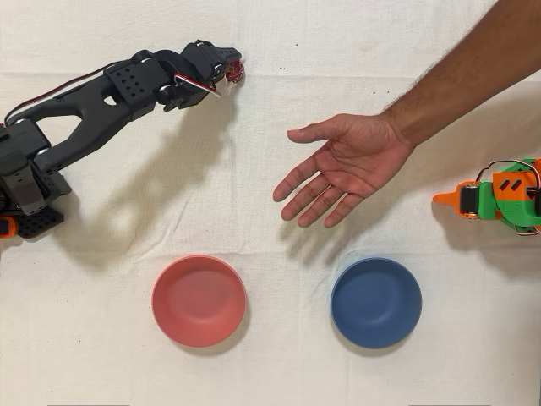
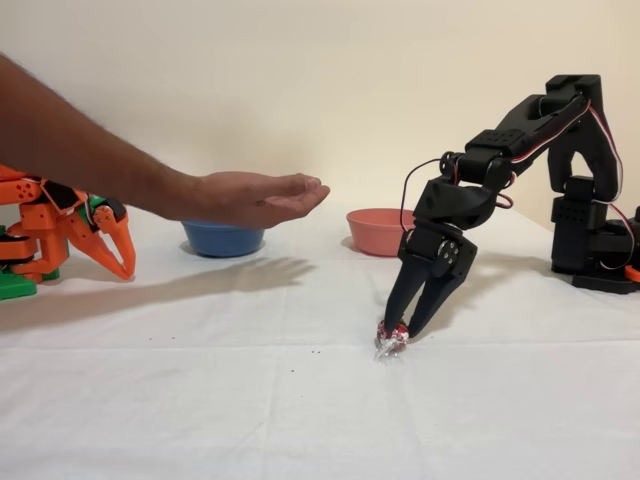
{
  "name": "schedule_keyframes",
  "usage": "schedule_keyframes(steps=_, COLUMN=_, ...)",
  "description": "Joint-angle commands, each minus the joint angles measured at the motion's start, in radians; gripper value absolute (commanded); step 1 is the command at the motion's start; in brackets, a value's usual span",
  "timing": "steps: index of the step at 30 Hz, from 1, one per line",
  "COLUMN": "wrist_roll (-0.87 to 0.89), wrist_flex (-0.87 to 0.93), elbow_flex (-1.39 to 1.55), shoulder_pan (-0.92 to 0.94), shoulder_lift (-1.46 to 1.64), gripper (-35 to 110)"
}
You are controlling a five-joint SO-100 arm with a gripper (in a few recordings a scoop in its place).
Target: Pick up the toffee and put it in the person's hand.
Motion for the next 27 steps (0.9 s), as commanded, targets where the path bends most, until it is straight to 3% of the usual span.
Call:
schedule_keyframes(steps=1, wrist_roll=-0.029, wrist_flex=0.009, elbow_flex=-0.069, shoulder_pan=-0.009, shoulder_lift=0.037, gripper=17)
schedule_keyframes(steps=27, wrist_roll=-0.127, wrist_flex=0.003, elbow_flex=-0.049, shoulder_pan=0.003, shoulder_lift=0.078, gripper=0)
